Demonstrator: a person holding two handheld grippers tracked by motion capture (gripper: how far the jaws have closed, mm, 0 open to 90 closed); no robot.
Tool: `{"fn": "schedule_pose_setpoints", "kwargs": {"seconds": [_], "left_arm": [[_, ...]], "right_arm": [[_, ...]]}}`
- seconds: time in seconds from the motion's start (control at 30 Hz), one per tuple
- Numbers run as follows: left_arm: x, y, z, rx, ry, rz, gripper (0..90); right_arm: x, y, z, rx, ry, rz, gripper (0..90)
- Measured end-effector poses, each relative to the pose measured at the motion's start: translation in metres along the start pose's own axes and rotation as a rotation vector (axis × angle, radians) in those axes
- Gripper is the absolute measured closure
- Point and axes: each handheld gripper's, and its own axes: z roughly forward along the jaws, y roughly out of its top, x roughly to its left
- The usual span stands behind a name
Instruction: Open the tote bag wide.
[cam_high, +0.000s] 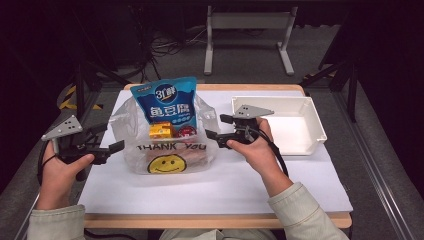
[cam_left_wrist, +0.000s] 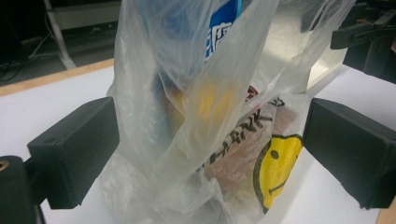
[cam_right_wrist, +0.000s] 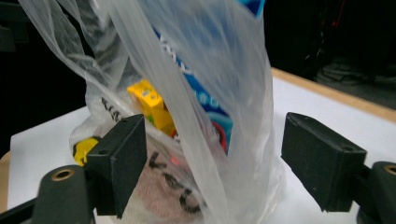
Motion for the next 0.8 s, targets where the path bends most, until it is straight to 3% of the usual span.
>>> {"fn": "schedule_pose_setpoints", "kwargs": {"seconds": [0.2, 0.5, 0.6, 0.8], "left_arm": [[-0.006, 0.017, 0.003, -0.028, 0.002, 0.038, 3.8], [-0.01, 0.042, 0.01, -0.1, 0.034, 0.074, 4.3], [-0.009, 0.047, 0.013, -0.115, 0.026, 0.082, 4.4], [-0.006, 0.052, 0.021, -0.089, 0.023, 0.079, 9.6]], "right_arm": [[0.005, 0.017, -0.002, -0.034, -0.001, -0.03, 22.5], [0.011, 0.043, 0.008, -0.098, 0.032, -0.058, 21.6], [0.01, 0.05, 0.012, -0.11, 0.03, -0.06, 21.6], [0.008, 0.057, 0.025, -0.1, 0.027, -0.038, 21.6]]}}
